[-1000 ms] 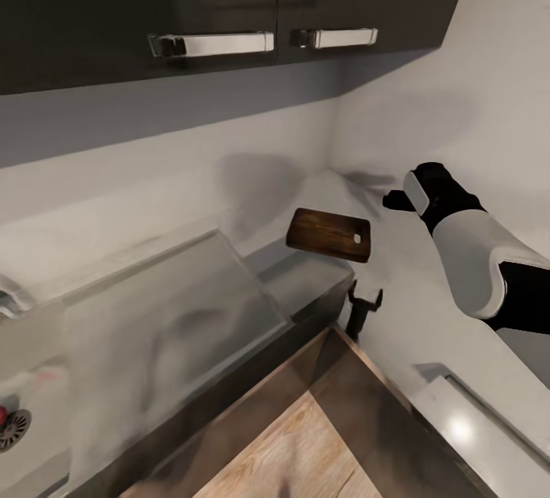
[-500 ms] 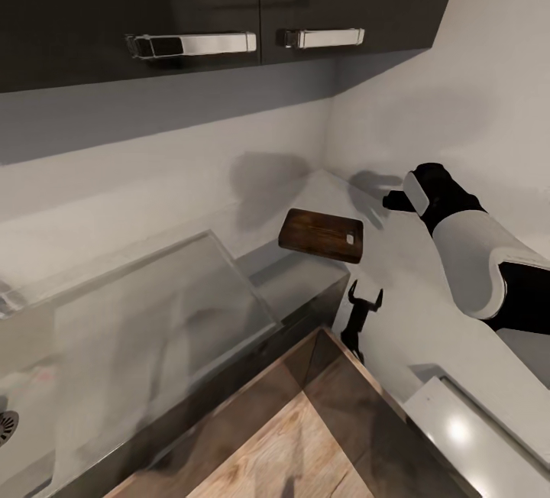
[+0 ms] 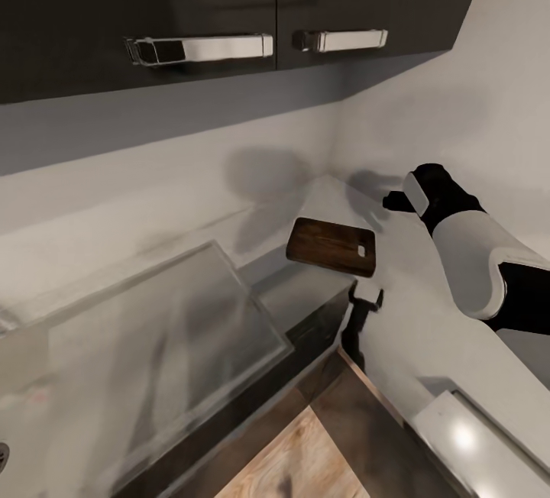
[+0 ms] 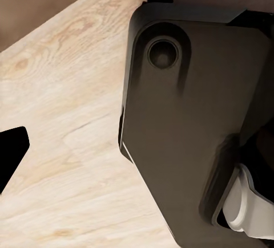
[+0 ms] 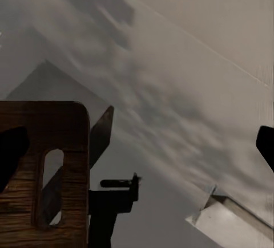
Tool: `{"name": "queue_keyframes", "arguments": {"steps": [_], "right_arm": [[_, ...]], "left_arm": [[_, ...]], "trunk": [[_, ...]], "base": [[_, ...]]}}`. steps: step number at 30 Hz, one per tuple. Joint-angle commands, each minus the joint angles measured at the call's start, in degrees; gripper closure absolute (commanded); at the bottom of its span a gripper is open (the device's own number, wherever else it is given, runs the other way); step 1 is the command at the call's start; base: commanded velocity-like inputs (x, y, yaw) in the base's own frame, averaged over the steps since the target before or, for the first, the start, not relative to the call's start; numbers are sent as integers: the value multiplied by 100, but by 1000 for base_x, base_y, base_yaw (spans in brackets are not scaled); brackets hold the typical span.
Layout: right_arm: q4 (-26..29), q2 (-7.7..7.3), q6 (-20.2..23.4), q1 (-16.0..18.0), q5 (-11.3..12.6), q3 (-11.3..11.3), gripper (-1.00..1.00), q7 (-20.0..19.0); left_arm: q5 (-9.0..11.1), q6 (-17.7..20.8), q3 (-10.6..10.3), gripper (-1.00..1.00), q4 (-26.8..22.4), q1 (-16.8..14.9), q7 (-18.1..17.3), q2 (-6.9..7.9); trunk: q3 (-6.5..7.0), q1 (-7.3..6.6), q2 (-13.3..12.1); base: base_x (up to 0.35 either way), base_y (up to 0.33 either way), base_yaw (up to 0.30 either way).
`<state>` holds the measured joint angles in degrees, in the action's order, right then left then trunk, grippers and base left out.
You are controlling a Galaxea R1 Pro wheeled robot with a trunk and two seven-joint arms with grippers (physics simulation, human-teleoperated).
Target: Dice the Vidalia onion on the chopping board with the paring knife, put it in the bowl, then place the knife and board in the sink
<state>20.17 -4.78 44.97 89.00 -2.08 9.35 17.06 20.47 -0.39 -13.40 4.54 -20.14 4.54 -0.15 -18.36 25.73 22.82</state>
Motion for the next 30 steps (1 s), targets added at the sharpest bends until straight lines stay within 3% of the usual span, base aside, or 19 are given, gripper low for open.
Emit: {"name": "queue_keyframes", "arguments": {"steps": [1,30], "right_arm": [[2,4,21,4,-19,37,-100,8],[-161,4,-79,-5,-20,41,-100,8]], "left_arm": [[45,-4,-48,-100,12,-7,3,-3],[45,2,-48,-100,12,-7,-1,-11]], "trunk": [[-9,5,10],[-9,5,10]], "base": [[168,29,0],[20,3,0]]}}
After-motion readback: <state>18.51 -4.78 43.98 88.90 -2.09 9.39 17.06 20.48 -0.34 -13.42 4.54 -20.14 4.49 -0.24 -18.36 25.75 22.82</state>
